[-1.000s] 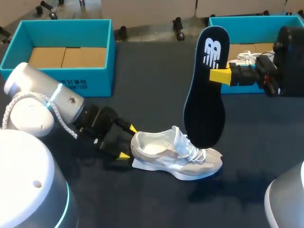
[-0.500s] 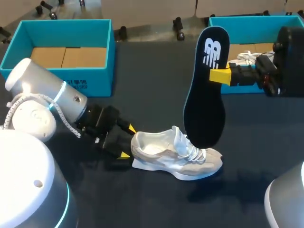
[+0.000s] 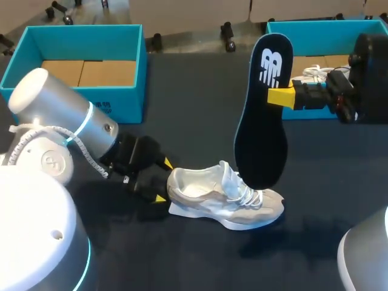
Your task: Take the shoe out of the shoebox, open the shoe tongue, remove and reinsert the insole, then place the shoe into the shoebox
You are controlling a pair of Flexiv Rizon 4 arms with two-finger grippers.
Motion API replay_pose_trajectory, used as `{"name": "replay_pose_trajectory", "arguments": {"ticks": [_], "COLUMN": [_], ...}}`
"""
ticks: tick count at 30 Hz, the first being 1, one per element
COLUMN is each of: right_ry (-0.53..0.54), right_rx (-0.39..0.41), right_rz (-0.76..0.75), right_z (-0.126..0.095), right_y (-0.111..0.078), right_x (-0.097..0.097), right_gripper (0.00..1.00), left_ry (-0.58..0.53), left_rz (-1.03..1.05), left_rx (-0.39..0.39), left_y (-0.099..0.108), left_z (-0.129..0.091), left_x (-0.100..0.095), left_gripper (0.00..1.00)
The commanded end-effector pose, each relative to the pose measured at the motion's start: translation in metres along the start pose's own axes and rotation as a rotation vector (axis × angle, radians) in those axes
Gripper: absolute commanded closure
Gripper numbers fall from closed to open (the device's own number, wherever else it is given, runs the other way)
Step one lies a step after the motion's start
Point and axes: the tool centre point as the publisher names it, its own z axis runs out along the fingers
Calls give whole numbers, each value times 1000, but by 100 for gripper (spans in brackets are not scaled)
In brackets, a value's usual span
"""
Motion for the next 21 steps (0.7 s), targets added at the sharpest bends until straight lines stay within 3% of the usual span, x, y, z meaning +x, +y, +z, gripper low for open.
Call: {"name": "replay_pose_trajectory", "arguments": {"ticks": [1,6,8,21], "right_ry": [-9,-9,-9,-9], "right_rx": [-6,-6,-6,-6], "right_rz": [0,0,0,0], "right_z": [-3,-3,-3,-3], "right_y": [-5,-5,-5,-5], "right_x": [5,5,5,5], "right_gripper": [100,100,100,100], "left_ry": [6,50,4,6], "left_rz": [0,12,50,55], "left_rx": [-138,-235,-276,-284], "left_y": [-8,-10,-12,-12], "left_z": [-4,-2,-1,-1], "left_x": [-2,-7,-8,-9], "left_gripper": [0,0,0,0]}}
